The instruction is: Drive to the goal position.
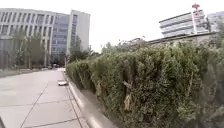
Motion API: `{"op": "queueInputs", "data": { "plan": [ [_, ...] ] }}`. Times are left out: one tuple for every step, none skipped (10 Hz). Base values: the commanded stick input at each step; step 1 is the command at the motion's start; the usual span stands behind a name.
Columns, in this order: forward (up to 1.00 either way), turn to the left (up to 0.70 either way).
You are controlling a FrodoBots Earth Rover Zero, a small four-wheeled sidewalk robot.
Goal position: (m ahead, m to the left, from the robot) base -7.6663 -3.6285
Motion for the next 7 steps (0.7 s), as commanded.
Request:
{"op": "queueInputs", "data": {
  "plan": [
    [0.05,0.00],
    [0.05,0.00],
    [0.05,0.00],
    [0.05,0.00],
    [0.05,0.00],
    [0.05,0.00],
    [0.05,0.00]
  ]
}}
